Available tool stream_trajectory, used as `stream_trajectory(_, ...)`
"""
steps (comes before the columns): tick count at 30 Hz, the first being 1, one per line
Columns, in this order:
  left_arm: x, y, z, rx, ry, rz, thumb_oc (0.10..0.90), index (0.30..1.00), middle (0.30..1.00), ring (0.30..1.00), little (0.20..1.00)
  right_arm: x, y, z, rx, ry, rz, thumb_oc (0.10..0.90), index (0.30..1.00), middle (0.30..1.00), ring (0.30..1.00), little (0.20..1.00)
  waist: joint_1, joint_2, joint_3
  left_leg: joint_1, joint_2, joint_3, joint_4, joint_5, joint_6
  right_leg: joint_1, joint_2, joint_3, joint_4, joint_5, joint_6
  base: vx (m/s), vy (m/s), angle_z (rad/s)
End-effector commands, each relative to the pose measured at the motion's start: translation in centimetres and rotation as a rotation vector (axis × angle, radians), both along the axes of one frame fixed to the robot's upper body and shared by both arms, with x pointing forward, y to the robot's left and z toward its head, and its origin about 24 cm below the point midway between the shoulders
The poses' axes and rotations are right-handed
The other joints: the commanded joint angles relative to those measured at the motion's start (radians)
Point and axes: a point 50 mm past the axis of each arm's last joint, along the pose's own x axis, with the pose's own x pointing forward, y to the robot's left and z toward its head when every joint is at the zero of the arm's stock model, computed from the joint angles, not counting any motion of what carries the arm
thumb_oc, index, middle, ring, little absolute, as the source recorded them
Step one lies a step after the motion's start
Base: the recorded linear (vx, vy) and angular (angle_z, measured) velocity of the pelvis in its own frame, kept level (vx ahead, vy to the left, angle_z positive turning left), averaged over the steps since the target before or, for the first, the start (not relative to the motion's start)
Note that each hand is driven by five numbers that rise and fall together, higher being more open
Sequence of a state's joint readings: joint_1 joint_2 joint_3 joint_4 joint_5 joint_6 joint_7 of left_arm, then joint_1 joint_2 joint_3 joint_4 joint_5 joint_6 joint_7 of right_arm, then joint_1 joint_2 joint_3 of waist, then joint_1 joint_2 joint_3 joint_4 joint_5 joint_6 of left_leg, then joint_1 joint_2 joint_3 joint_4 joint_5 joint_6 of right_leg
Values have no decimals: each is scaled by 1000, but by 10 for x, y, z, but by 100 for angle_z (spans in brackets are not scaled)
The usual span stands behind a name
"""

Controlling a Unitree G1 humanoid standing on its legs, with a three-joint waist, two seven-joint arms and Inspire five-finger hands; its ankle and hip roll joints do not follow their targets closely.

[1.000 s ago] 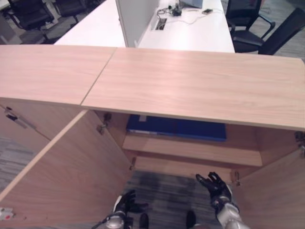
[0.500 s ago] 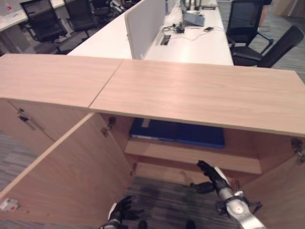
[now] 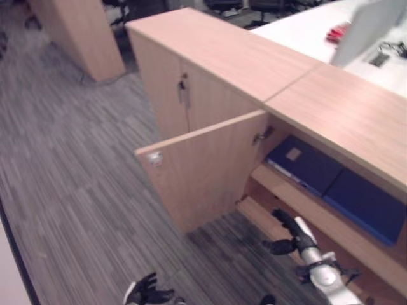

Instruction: Put the empty folder in the office cabinet

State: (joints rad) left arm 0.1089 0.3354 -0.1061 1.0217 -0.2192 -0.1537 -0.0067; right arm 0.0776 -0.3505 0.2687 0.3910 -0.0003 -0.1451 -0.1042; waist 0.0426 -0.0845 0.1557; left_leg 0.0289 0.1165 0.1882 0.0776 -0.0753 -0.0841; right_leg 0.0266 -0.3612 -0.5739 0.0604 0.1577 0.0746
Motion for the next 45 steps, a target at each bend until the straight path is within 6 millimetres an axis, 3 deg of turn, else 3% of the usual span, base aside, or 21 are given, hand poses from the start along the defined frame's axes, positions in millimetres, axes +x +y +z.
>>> stream_trajectory(1,29,-7,14,9,-151,-76,800,900,900,900,900,29,-15,43,-57,-218,7,800,900,900,900,900,9,85,-43,125,104,27,-88,-6,-68,-55,39,-14,20,-88,112,-46,156,12)
stream_trajectory(3,31,-4,18,20,-164,-101,800,900,900,900,900,29,-7,39,-25,-201,0,800,900,900,900,900,41,60,-36,117,60,24,-122,7,-43,-55,2,-50,31,-47,120,-99,198,18)
stream_trajectory(7,30,6,22,55,-171,-109,800,900,900,900,900,33,4,35,-1,-191,6,800,900,900,900,900,71,44,-16,131,24,19,-154,-1,-18,-72,-44,-60,91,-16,150,-86,156,20)
stream_trajectory(8,36,10,26,82,-181,-129,800,900,900,900,900,32,8,33,19,-186,0,800,900,900,900,900,79,43,1,118,15,-12,-155,8,-12,-84,-41,-15,135,-15,174,-85,113,18)
stream_trajectory(9,39,10,27,87,-187,-143,800,900,900,900,900,30,8,31,28,-175,-8,800,900,900,900,900,63,41,6,112,10,-40,-155,13,-9,-98,-15,70,152,-26,182,-68,66,47)
stream_trajectory(10,39,10,28,88,-188,-144,800,900,900,900,900,30,8,31,28,-175,-8,800,900,900,900,900,62,38,4,107,6,-41,-156,18,-8,-101,-18,70,150,-22,182,-3,117,87)
stream_trajectory(11,48,11,33,99,-221,-167,800,900,900,900,900,25,5,28,41,-161,-27,800,900,900,900,900,42,48,6,94,-4,-96,-159,23,3,-101,75,253,155,-116,179,-1,131,112)
stream_trajectory(15,60,7,39,107,-264,-210,800,900,900,900,900,15,-1,21,78,-132,-65,800,900,900,900,900,31,46,-20,51,-40,-193,-165,44,20,-49,141,347,78,-176,134,41,32,95)
stream_trajectory(23,80,-4,58,95,-425,-185,800,900,900,900,900,-3,-2,4,88,-50,-79,800,900,900,900,900,34,48,-71,63,-43,-187,-165,38,9,43,155,351,-83,-141,131,68,-11,16)
stream_trajectory(32,121,-5,92,142,-607,-157,800,900,900,900,900,-20,-2,-5,96,12,-69,800,900,900,900,900,-25,55,-93,118,-28,-160,-165,20,-4,86,154,361,-104,-143,130,40,-10,-11)
stream_trajectory(33,135,0,105,162,-659,-153,800,900,900,900,900,-24,-2,-8,95,31,-58,800,900,900,900,900,-44,58,-97,130,-25,-148,-165,16,-7,86,155,370,-102,-143,131,44,-1,-23)
stream_trajectory(36,146,5,117,189,-698,-154,800,900,900,900,900,-25,-2,-7,93,35,-45,800,900,900,900,900,-62,61,-102,141,-21,-133,-165,12,-8,84,155,378,-100,-140,131,42,0,-22)
stream_trajectory(37,160,15,135,226,-748,-144,800,900,900,900,900,-27,-1,-8,92,44,-24,800,900,900,900,900,-82,64,-106,151,-19,-117,-165,9,-9,80,155,392,-95,-139,132,36,6,-24)
stream_trajectory(39,166,20,143,238,-766,-133,800,900,900,900,900,-28,0,-8,91,49,-13,800,900,900,900,900,-89,65,-107,154,-18,-111,-165,8,-9,78,155,397,-94,-138,132,26,3,-26)
stream_trajectory(41,186,35,167,288,-813,-104,800,900,900,900,900,-34,0,-11,85,75,21,800,900,900,900,900,-124,68,-115,166,-14,-91,-165,3,-12,70,156,413,-88,-134,136,42,3,-27)
stream_trajectory(45,198,41,181,308,-837,-98,800,900,900,900,900,-37,-1,-13,77,91,34,800,900,900,900,900,-143,67,-116,172,-11,-75,-165,0,-14,64,157,425,-86,-130,139,17,6,-17)
